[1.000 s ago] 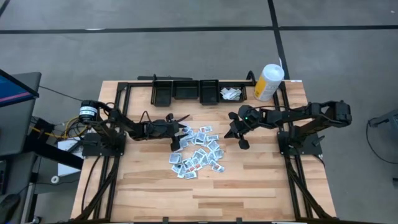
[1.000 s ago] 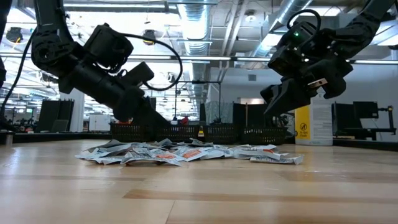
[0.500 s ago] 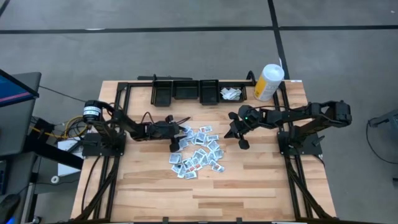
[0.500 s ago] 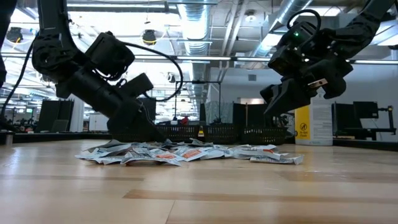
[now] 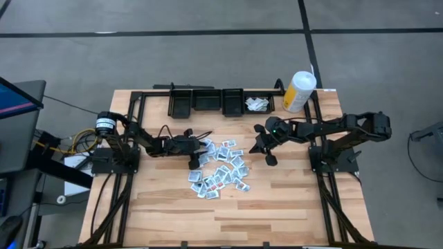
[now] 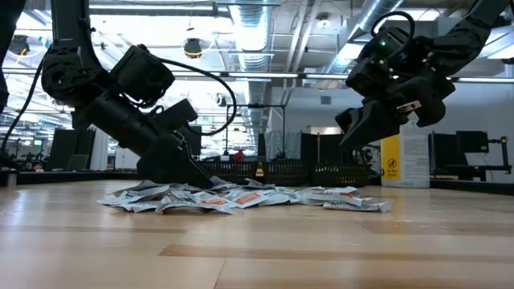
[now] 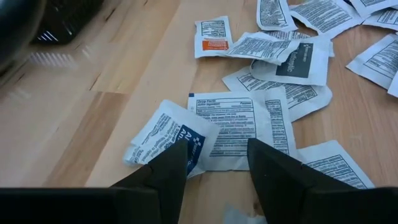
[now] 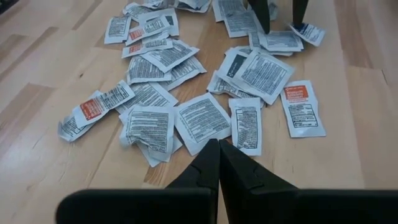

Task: Pick & Place First Aid Supplies
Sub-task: Put the blue alcohol pad into the left black bin

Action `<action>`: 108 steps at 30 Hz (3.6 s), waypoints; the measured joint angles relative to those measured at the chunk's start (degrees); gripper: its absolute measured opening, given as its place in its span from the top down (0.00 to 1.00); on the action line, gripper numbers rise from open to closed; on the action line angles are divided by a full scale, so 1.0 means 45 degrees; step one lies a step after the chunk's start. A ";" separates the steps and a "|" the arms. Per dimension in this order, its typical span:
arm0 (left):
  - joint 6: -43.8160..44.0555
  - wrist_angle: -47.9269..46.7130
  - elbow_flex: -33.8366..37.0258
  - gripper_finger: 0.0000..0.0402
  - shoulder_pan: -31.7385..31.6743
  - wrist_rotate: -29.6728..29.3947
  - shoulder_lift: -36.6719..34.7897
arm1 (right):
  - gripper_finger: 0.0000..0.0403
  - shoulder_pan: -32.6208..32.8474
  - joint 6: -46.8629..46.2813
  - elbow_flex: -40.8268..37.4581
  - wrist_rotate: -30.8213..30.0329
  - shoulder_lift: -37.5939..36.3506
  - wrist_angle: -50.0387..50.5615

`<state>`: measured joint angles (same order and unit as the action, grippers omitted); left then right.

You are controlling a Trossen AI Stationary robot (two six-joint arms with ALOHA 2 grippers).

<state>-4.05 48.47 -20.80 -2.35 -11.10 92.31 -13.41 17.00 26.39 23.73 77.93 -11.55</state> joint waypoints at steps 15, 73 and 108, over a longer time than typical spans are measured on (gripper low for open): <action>0.0000 0.0203 -0.0005 0.74 0.0000 0.0001 -0.0010 | 1.00 0.0005 -0.0017 0.0000 0.0000 0.0000 -0.0032; -0.5061 -0.2351 -0.0005 0.99 -0.3643 -0.5599 -0.6747 | 1.00 0.0005 0.0001 0.0000 0.0000 0.0000 -0.0262; -0.3029 -0.2857 0.0000 0.99 -0.7514 -0.1150 -0.3342 | 1.00 0.0005 0.0017 0.0000 -0.0005 0.0005 -0.0310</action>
<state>-17.68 35.62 -20.80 -36.16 -16.27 77.28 -13.39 17.08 26.39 23.70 77.95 -12.95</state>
